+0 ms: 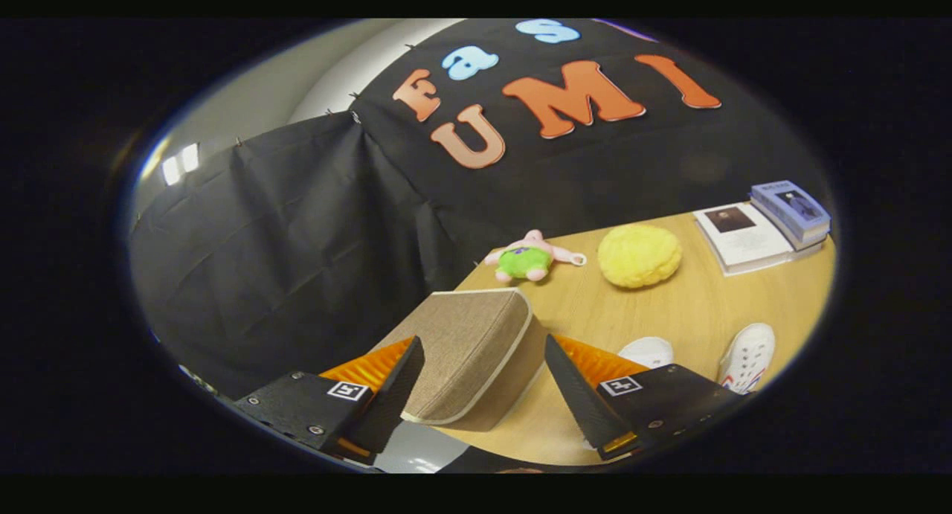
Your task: Open the storage box then place both shoes into the box .Put the left shoe in first, then the right shoe, with the right side of both shoes facing outward in a uniform manner.
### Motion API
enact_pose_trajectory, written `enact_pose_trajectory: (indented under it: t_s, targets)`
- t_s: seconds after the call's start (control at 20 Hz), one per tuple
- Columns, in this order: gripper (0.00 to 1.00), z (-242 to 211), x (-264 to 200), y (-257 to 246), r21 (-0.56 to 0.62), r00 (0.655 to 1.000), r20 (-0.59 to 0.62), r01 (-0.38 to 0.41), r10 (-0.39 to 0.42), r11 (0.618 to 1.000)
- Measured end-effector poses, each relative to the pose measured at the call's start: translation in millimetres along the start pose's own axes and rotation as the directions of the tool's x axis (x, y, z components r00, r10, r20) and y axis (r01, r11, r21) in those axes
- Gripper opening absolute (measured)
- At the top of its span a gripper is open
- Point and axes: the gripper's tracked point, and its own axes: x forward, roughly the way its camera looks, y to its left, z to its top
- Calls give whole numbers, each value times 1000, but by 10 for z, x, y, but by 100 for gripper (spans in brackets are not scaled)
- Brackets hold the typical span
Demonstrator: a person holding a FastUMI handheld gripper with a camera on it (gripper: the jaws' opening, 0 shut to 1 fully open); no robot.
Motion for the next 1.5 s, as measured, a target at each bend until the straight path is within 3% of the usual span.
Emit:
enact_pose_trajectory:
  t_s: [0.45, 0.85, 1.05, 1.2, 1.5]
  targets:
    - [97, -611, 658, -51, 204, 980, -180, -45, 82, 978]
    - [97, -776, 870, 88, 473, 953, -166, -149, 254, 868]
    - [93, -687, 871, 93, 478, 958, -134, -161, 252, 863]
    - [82, -621, 845, 85, 444, 967, -120, -152, 226, 883]
    - [78, -618, 826, 71, 451, 971, -130, -122, 201, 884]
